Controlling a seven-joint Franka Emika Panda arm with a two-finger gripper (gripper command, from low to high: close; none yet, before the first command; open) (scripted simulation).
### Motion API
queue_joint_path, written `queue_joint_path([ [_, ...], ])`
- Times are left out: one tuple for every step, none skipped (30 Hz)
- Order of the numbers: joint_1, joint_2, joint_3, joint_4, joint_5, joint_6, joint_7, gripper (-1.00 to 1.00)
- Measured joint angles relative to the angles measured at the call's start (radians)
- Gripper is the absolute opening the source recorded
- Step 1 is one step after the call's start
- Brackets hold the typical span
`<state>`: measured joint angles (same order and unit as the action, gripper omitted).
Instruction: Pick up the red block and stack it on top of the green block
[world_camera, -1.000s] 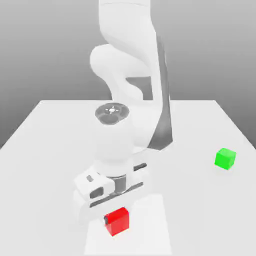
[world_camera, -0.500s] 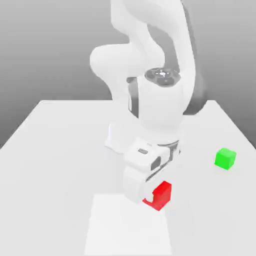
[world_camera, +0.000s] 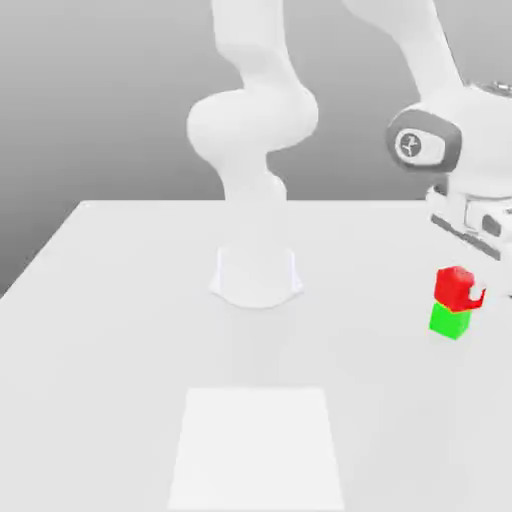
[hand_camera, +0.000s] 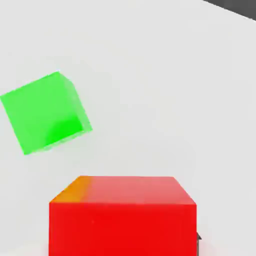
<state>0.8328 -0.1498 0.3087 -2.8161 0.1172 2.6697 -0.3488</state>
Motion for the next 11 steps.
queue_joint_path([
  [0.028,-0.005,0.020,-0.006,0.002,0.001,-0.018,-1.00],
  [0.037,0.011,0.033,-0.008,-0.008,0.019,-0.019,-1.00],
  [0.038,0.038,0.040,-0.008,-0.026,0.046,-0.010,-1.00],
  [0.034,0.070,0.045,-0.008,-0.049,0.076,0.004,-1.00],
  [0.029,0.105,0.042,-0.007,-0.081,0.109,0.025,-1.00],
  [0.033,0.141,0.033,-0.006,-0.118,0.142,0.051,-1.00],
  [0.044,0.178,0.015,-0.004,-0.155,0.176,0.077,-1.00],
  [0.051,0.215,-0.005,-0.003,-0.199,0.208,0.107,1.00],
  [0.051,0.215,-0.005,-0.003,-0.199,0.208,0.107,1.00],
  [0.051,0.215,-0.005,-0.003,-0.199,0.208,0.107,1.00],
  [0.051,0.215,-0.005,-0.003,-0.199,0.208,0.107,1.00],
])
